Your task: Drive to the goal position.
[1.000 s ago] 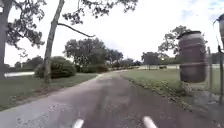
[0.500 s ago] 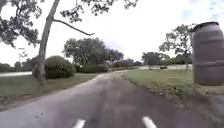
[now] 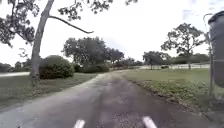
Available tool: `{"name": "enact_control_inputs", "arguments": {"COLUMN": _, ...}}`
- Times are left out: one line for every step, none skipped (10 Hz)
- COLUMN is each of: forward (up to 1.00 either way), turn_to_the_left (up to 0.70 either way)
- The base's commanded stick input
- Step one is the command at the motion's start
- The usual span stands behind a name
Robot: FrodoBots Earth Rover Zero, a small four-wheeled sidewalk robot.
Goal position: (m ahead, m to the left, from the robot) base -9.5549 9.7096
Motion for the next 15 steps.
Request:
{"name": "enact_control_inputs", "arguments": {"forward": 0.7, "turn_to_the_left": 0.01}}
{"name": "enact_control_inputs", "arguments": {"forward": 0.7, "turn_to_the_left": 0.02}}
{"name": "enact_control_inputs", "arguments": {"forward": 0.7, "turn_to_the_left": 0.05}}
{"name": "enact_control_inputs", "arguments": {"forward": 0.7, "turn_to_the_left": 0.08}}
{"name": "enact_control_inputs", "arguments": {"forward": 0.7, "turn_to_the_left": 0.08}}
{"name": "enact_control_inputs", "arguments": {"forward": 0.7, "turn_to_the_left": 0.08}}
{"name": "enact_control_inputs", "arguments": {"forward": 0.7, "turn_to_the_left": 0.08}}
{"name": "enact_control_inputs", "arguments": {"forward": 0.7, "turn_to_the_left": 0.05}}
{"name": "enact_control_inputs", "arguments": {"forward": 0.7, "turn_to_the_left": 0.0}}
{"name": "enact_control_inputs", "arguments": {"forward": 0.7, "turn_to_the_left": 0.0}}
{"name": "enact_control_inputs", "arguments": {"forward": 0.7, "turn_to_the_left": 0.0}}
{"name": "enact_control_inputs", "arguments": {"forward": 0.7, "turn_to_the_left": 0.0}}
{"name": "enact_control_inputs", "arguments": {"forward": 0.7, "turn_to_the_left": 0.0}}
{"name": "enact_control_inputs", "arguments": {"forward": 0.7, "turn_to_the_left": 0.0}}
{"name": "enact_control_inputs", "arguments": {"forward": 0.7, "turn_to_the_left": 0.0}}
